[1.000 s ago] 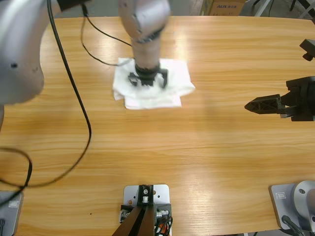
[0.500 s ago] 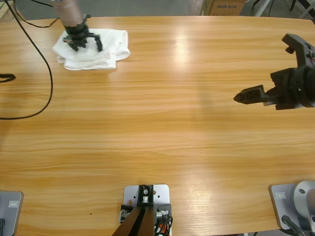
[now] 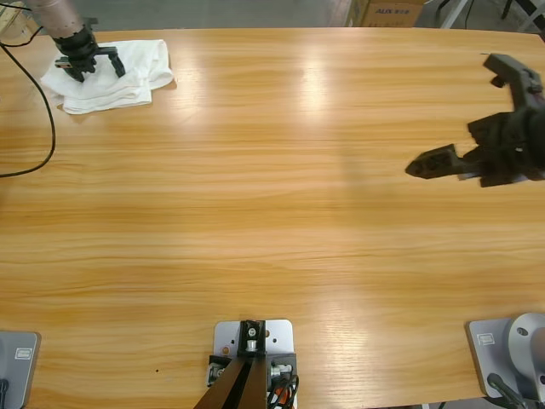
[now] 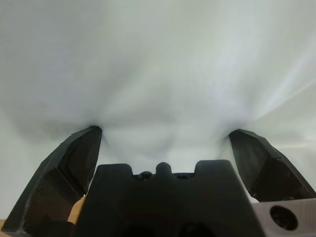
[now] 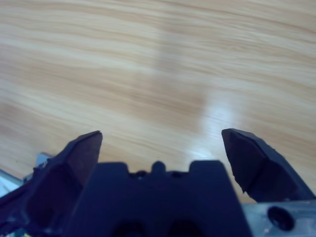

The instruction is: Fold clothes

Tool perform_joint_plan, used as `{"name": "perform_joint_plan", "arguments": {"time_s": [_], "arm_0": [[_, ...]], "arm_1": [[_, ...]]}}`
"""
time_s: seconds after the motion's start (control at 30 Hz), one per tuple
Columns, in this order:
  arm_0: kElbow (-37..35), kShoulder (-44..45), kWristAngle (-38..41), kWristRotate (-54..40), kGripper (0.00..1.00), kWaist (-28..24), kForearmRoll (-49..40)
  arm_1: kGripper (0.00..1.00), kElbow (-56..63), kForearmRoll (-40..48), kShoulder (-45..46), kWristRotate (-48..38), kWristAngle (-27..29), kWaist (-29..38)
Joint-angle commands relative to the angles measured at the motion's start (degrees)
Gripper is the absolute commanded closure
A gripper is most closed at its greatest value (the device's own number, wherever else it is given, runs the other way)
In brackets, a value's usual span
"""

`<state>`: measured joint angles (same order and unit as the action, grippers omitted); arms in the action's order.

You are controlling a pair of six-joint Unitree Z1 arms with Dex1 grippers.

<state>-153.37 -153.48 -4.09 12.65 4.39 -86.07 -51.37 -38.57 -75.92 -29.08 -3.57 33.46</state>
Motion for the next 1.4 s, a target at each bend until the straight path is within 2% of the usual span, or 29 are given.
{"name": "perform_joint_plan", "arguments": {"time_s": [0.03,0.2,0.23,0.33,0.43,0.5,0.7,0.8,0.87,0.97,1.13,1.4], "arm_0": [[-22.79,8.64,5.34,-3.02,0.009,1.18,-4.93],[-17.66,20.08,10.51,-6.50,0.009,7.51,-8.64],[-12.70,23.37,10.47,-7.43,0.011,8.53,-9.12],[8.92,35.90,9.23,-9.40,0.013,11.29,-8.73],[32.33,50.18,9.16,-9.26,0.013,11.66,-1.23],[45.29,58.02,9.10,-8.86,0.009,11.55,3.50],[78.72,78.90,9.54,-5.80,0.010,14.96,14.37],[92.08,88.81,10.49,-5.62,0.004,17.44,19.55],[99.59,96.46,10.33,-3.76,0.000,18.57,28.55],[102.89,100.70,9.91,-1.95,0.000,18.57,32.35],[104.58,97.50,9.89,-0.70,0.000,19.16,34.14],[105.39,96.32,9.89,-0.44,0.000,19.16,35.18]], "arm_1": [[0.000,-5.65,-10.82,7.53,1.39,2.66,-0.41],[0.000,-5.62,-14.16,11.10,1.41,2.91,-0.41],[0.000,-5.58,-15.08,11.03,1.67,2.80,-0.41],[0.000,-4.63,-16.54,10.48,4.33,2.96,-0.41],[0.000,-4.09,-16.96,11.43,7.05,4.23,-0.41],[0.000,-4.70,-17.08,11.55,8.57,4.28,-0.41],[0.000,-7.72,-21.35,10.31,13.08,5.23,-0.41],[0.000,-7.71,-22.90,10.81,14.84,6.18,-0.39],[0.000,-7.71,-22.78,10.45,15.10,5.98,-0.31],[0.000,-7.95,-22.34,9.83,15.51,5.98,-0.24],[0.004,-8.41,-21.76,10.09,21.43,10.29,0.03],[0.004,-6.21,-19.00,10.90,21.87,10.83,0.03]]}}
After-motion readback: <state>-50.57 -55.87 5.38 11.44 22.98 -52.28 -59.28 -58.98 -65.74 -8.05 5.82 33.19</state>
